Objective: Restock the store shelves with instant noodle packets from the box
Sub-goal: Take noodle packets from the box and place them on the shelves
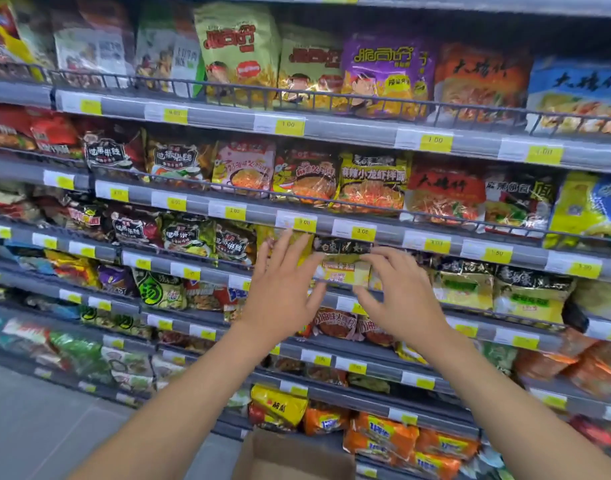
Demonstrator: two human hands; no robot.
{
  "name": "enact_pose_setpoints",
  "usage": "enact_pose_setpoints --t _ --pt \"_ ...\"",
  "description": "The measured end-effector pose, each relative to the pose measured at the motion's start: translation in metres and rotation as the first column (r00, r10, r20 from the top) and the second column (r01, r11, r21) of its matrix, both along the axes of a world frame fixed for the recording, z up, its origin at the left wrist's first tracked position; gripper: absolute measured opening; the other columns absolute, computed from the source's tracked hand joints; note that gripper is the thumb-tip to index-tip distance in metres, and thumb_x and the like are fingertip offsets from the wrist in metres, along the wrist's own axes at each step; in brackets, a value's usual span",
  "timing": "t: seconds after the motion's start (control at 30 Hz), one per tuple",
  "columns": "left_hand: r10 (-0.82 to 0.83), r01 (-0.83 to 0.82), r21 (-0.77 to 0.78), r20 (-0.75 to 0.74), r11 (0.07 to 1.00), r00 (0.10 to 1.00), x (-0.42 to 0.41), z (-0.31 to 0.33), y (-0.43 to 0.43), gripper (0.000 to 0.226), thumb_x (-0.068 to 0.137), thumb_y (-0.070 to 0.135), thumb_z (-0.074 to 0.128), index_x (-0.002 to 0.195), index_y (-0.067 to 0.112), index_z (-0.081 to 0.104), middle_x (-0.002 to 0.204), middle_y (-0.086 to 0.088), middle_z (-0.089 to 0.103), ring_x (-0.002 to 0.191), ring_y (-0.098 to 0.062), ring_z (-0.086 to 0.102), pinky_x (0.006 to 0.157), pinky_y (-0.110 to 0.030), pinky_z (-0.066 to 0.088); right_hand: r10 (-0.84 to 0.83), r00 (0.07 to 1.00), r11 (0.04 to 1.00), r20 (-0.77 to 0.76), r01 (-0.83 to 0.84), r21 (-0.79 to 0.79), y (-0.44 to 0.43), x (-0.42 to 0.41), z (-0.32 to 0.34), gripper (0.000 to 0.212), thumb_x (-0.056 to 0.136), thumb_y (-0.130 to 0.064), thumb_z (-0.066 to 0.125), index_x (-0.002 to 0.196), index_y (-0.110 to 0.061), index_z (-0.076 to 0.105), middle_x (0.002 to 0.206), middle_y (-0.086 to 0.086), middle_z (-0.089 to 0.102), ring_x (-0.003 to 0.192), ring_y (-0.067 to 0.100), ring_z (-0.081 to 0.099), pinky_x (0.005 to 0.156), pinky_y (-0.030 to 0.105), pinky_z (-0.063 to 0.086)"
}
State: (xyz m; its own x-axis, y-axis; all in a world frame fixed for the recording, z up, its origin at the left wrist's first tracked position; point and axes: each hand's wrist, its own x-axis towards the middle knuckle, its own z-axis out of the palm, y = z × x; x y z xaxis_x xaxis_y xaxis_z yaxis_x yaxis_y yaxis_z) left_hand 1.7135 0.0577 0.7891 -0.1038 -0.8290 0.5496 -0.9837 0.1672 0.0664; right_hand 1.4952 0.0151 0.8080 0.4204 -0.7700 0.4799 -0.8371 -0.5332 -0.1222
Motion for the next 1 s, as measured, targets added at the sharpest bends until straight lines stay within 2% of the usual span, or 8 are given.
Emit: enact_pose_setpoints --t 0.27,0.4,0.57,0.73,0.87,1.0 --pt "0.071 -0.057 0.241 -0.051 0.969 0.996 0.011 -0.127 -0.013 0.046 0.098 0.047 0.043 0.142 0.031 0.047 0.16 -0.001 0.031 0.154 -0.025 0.01 0.124 -0.053 0.013 0.074 0.997 0.958 -0.022 -0.065 0.279 -0.025 0.004 -0.123 0.056 0.094 -0.053 0.051 0.142 -0.024 0.048 0.146 -0.001 0.044 0.137 0.022 0.037 0.109 0.045 0.038" --pt "0.097 -0.066 0.379 -0.061 0.923 0.993 0.016 -0.196 0.001 0.047 0.097 0.043 0.05 0.142 0.028 0.048 0.159 -0.003 0.033 0.153 -0.028 0.015 0.122 -0.056 0.02 0.112 0.992 0.903 -0.061 -0.076 0.423 -0.019 0.006 -0.189 0.057 0.094 -0.052 0.051 0.143 -0.024 0.046 0.148 -0.001 0.041 0.138 0.023 0.035 0.108 0.047 0.037" --pt "0.112 -0.073 0.534 -0.042 0.842 0.993 0.026 -0.27 0.021 0.048 0.093 0.037 0.056 0.14 0.028 0.05 0.157 -0.006 0.036 0.152 -0.03 0.018 0.119 -0.056 0.025 0.127 0.988 0.822 -0.087 -0.056 0.567 -0.006 0.008 -0.262 0.056 0.092 -0.053 0.051 0.142 -0.027 0.047 0.144 -0.006 0.044 0.136 0.019 0.039 0.107 0.041 0.039" --pt "0.045 -0.032 0.627 -0.005 0.778 0.999 0.036 -0.343 0.031 0.052 0.089 0.034 0.058 0.14 0.028 0.049 0.154 -0.007 0.04 0.149 -0.031 0.025 0.118 -0.053 0.029 0.112 0.983 0.742 -0.144 0.014 0.671 0.007 0.017 -0.341 0.058 0.09 -0.053 0.05 0.142 -0.028 0.044 0.141 -0.006 0.043 0.13 0.019 0.041 0.106 0.042 0.041" --pt "0.043 -0.041 0.697 0.016 0.716 0.999 0.044 -0.403 0.035 0.054 0.083 0.032 0.065 0.136 0.028 0.054 0.15 -0.009 0.045 0.142 -0.033 0.04 0.106 -0.049 0.043 0.125 0.977 0.679 -0.176 0.045 0.733 0.017 0.026 -0.409 0.062 0.09 -0.049 0.052 0.147 -0.027 0.04 0.144 -0.005 0.041 0.132 0.02 0.039 0.108 0.04 0.037" --pt "0.012 -0.022 0.74 0.019 0.672 1.0 0.055 -0.478 0.041 0.051 0.082 0.034 0.064 0.132 0.025 0.056 0.144 -0.007 0.05 0.136 -0.032 0.045 0.094 -0.045 0.049 0.091 0.973 0.584 -0.212 0.12 0.803 0.026 0.038 -0.49 0.067 0.088 -0.048 0.056 0.149 -0.027 0.037 0.144 -0.002 0.042 0.133 0.024 0.041 0.111 0.042 0.037"
